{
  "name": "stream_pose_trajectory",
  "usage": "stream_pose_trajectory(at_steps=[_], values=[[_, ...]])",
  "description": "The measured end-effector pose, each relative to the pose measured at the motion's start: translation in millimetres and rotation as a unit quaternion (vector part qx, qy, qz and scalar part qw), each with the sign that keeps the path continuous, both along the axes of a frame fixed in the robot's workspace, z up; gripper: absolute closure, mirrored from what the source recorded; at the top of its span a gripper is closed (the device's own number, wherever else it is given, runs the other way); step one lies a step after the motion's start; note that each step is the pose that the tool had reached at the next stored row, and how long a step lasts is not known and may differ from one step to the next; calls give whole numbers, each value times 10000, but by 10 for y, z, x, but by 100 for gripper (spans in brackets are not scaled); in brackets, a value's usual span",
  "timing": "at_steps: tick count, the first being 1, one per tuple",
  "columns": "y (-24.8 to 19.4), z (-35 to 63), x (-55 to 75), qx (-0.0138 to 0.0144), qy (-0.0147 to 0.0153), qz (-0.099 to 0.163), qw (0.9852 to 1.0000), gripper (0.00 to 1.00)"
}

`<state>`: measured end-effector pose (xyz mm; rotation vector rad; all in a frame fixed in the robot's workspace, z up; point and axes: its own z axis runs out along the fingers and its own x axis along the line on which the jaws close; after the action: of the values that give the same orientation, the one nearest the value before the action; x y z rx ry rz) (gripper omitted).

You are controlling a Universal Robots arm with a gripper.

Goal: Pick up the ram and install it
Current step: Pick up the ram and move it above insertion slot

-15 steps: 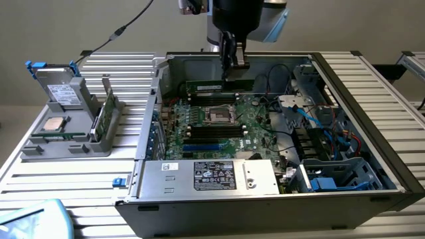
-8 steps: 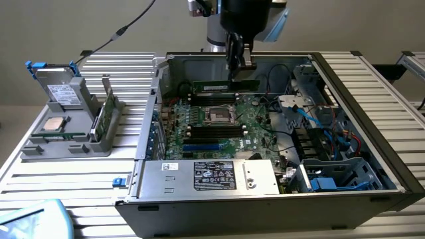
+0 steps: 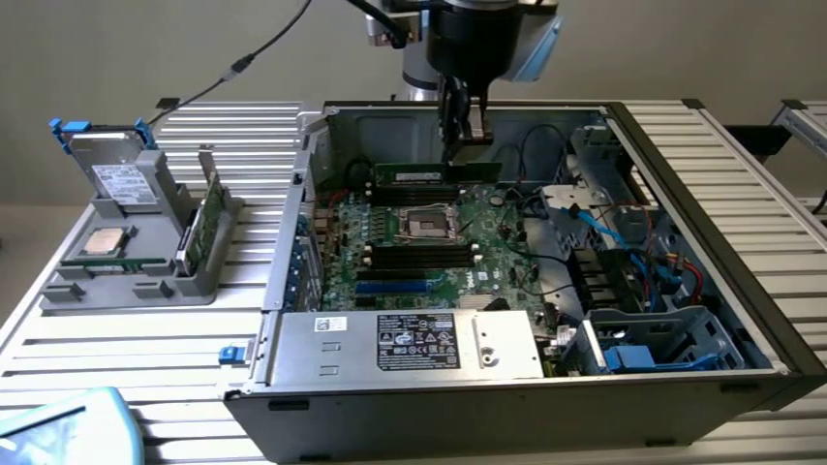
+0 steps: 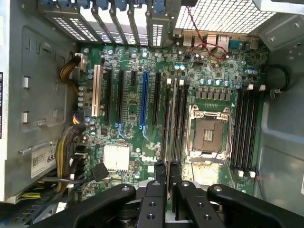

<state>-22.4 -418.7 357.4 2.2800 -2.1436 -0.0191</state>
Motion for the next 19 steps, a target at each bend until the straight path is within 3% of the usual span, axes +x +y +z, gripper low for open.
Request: stream_pose_trajectory(at_steps=[9,13,16,19], values=[[109,-116,0,-3,93,-38,9999,86],[155,-137,-2,-14,99,-41,9999,86],[158,-142,-3,-35,99,-41,9999,86],[158,-142,-4,-38,99,-41,9999,86]])
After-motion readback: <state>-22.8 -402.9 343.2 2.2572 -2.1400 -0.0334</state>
